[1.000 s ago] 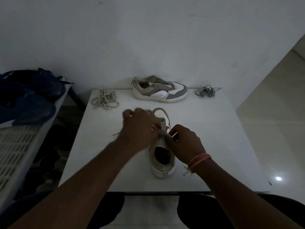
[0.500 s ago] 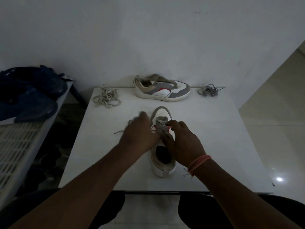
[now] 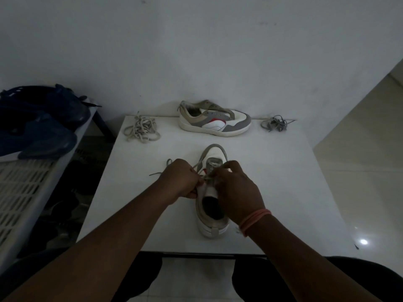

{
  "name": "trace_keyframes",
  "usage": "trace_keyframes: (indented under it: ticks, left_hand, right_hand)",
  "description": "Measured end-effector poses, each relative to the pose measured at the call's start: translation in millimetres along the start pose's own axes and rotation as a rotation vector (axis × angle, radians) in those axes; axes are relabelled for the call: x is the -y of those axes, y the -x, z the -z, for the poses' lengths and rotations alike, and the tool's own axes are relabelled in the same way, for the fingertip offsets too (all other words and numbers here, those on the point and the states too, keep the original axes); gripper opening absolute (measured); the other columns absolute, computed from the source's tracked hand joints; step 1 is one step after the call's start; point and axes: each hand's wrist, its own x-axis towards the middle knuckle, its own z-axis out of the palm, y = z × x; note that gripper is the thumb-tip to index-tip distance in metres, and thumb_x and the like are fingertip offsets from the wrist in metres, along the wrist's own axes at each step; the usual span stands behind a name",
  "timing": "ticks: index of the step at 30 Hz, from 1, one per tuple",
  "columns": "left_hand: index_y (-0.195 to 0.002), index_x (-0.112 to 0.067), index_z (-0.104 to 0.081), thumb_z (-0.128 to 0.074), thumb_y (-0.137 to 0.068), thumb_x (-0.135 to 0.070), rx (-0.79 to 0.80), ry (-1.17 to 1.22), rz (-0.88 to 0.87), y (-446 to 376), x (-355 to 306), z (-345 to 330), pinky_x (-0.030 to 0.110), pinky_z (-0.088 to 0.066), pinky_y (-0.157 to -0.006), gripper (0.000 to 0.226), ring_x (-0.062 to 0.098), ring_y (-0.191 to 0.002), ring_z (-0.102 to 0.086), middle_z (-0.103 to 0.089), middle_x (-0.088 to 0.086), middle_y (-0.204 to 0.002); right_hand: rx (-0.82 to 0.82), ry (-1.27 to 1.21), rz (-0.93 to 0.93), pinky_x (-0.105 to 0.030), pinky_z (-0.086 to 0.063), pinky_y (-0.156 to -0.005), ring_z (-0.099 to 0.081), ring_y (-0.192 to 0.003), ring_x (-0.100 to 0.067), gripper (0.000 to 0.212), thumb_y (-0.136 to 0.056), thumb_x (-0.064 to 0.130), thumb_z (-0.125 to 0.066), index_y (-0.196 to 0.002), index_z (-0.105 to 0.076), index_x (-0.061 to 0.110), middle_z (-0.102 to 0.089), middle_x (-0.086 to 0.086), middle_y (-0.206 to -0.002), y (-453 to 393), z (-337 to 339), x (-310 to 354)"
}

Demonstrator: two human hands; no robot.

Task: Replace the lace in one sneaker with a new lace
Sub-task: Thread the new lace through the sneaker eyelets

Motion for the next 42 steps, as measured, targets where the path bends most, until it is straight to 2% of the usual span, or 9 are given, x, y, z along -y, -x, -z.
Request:
trace_keyframes:
  ticks: [5,11,14,18,24,28,31,34,42]
  left_hand:
    - [-0.087,0.007,-0.071,-0.070,-0.090,0.000,0.055,0.076,0.032,0,-1,3,0.031,-0.060,-0.050,0.007,0.020,-0.051,-0.070,-0.071,0.016,-0.066]
    - [-0.095,0.006,-0.067,-0.071,-0.092,-0.003,0.071,0.111,0.016,1,2,1,0.027,-0.060,-0.050,0.011,0.020,-0.058,-0.067,-0.069,0.017,-0.075]
    - [-0.092,0.005,-0.070,-0.072,-0.091,-0.005,0.041,0.084,-0.027,4,4,0,0.027,-0.059,-0.049,0.010,0.023,-0.060,-0.068,-0.072,0.020,-0.080]
    - [-0.075,-0.006,-0.071,-0.073,-0.090,-0.004,-0.052,0.058,-0.104,7,11,-5,0.029,-0.058,-0.049,0.016,0.023,-0.054,-0.071,-0.072,0.015,-0.070]
    - [-0.084,0.000,-0.072,-0.078,-0.087,-0.010,-0.125,0.094,-0.098,22,29,-8,0.036,-0.063,-0.059,0.012,0.024,-0.057,-0.071,-0.072,0.016,-0.072]
    - [-0.077,-0.004,-0.073,-0.078,-0.086,-0.010,-0.233,-0.035,-0.201,38,34,-13,0.043,-0.064,-0.062,0.011,0.025,-0.059,-0.073,-0.073,0.013,-0.071]
    - [-0.076,-0.012,-0.075,-0.079,-0.084,-0.014,-0.270,-0.117,-0.239,45,30,-18,0.043,-0.064,-0.060,0.009,0.023,-0.058,-0.073,-0.073,0.008,-0.069]
    - [-0.081,-0.015,-0.078,-0.083,-0.077,-0.024,-0.240,-0.108,-0.238,50,30,-17,0.044,-0.064,-0.066,0.011,0.024,-0.067,-0.075,-0.075,0.007,-0.072]
    - [-0.097,-0.006,-0.076,-0.080,-0.083,-0.007,-0.203,0.051,-0.182,61,39,-14,0.050,-0.064,-0.067,0.014,0.034,-0.072,-0.075,-0.074,0.019,-0.083]
  right_hand:
    - [-0.063,-0.084,0.023,-0.037,-0.055,-0.077,-0.057,-0.090,-0.018,0.009,-0.090,0.028,-0.068,-0.093,-0.065,0.021,-0.055,0.000,-0.108,-10,-9,1]
    - [-0.151,-0.191,-0.433,-0.030,-0.045,-0.073,-0.063,-0.084,-0.027,0.012,-0.087,0.025,-0.067,-0.085,-0.063,0.014,-0.064,-0.008,-0.093,-25,19,-34]
    - [-0.109,-0.096,-0.119,-0.034,-0.051,-0.088,-0.059,-0.100,-0.024,0.027,-0.092,0.024,-0.061,-0.119,-0.059,0.019,-0.052,-0.007,-0.124,-12,10,-17]
    - [0.001,0.231,0.117,-0.041,-0.049,-0.096,-0.051,-0.114,-0.028,0.028,-0.095,0.032,-0.056,-0.119,-0.067,0.023,-0.056,-0.004,-0.127,-5,-6,10]
    - [-0.259,-0.495,-0.429,-0.035,-0.054,-0.079,-0.067,-0.083,-0.028,0.018,-0.086,0.026,-0.067,-0.082,-0.076,0.011,-0.072,-0.009,-0.080,-18,30,-17]
    - [-0.184,-0.239,-0.695,-0.045,-0.044,-0.097,-0.057,-0.112,-0.038,0.030,-0.086,0.034,-0.058,-0.110,-0.062,0.017,-0.059,-0.013,-0.113,-7,46,-36]
    - [-0.010,0.021,-0.330,-0.050,-0.041,-0.101,-0.044,-0.124,-0.035,0.062,-0.083,0.031,-0.060,-0.142,-0.041,0.027,-0.041,-0.011,-0.139,6,34,-3]
    - [0.060,0.272,0.035,-0.049,-0.038,-0.103,-0.041,-0.125,-0.032,0.044,-0.086,0.030,-0.060,-0.130,-0.055,0.026,-0.046,-0.007,-0.137,13,11,21]
    - [-0.022,0.075,-0.223,-0.049,-0.043,-0.094,-0.049,-0.114,-0.032,0.034,-0.091,0.029,-0.053,-0.121,-0.058,0.013,-0.050,-0.013,-0.123,2,22,11]
